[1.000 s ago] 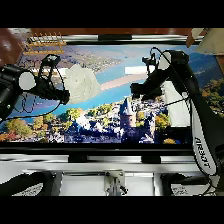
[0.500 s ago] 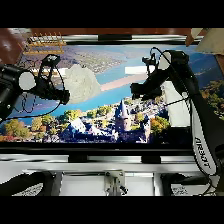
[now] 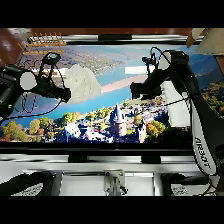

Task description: Fold the shirts.

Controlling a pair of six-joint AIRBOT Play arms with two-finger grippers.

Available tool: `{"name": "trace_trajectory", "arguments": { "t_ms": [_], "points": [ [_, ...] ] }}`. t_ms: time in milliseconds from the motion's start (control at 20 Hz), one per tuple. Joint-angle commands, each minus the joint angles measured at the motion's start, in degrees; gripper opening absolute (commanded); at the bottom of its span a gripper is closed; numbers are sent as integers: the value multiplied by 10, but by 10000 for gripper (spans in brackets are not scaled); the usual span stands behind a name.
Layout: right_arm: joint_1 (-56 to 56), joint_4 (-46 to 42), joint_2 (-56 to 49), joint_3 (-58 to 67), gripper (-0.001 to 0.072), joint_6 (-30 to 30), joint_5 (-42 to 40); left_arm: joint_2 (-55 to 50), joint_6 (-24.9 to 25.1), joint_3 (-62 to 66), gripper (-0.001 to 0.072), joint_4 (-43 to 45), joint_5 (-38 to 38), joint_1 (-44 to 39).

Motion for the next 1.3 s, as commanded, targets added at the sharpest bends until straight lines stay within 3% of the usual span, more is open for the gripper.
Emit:
{"name": "trace_trajectory", "arguments": {
  "t_ms": [0, 450, 500, 700, 850, 1150, 1200, 1250],
  "points": [
    [0, -8, 0, 0, 507, -31, 37, -6, 0, 0, 606, -1, 88, 0],
    [0, -103, 0, 0, 507, -61, 46, -8, -1, 0, 608, 1, 128, 1],
    [0, -102, 0, 0, 507, -61, 38, -16, -14, 0, 713, 16, 147, 6],
    [0, -100, -1, 0, 507, -50, -14, -133, -22, 48, 720, 16, 146, 71],
    [0, -97, -1, 0, 507, -50, -49, -257, -17, 135, 720, -78, 127, 113],
    [0, -95, -1, 0, 507, -50, -51, -390, -16, 215, 720, -116, 128, 110],
    [0, -95, -1, 0, 507, -50, -51, -396, -16, 215, 704, -116, 126, 110],
    [0, -95, -1, 0, 507, -50, -51, -400, -16, 215, 537, -116, 125, 110]
  ]
}}
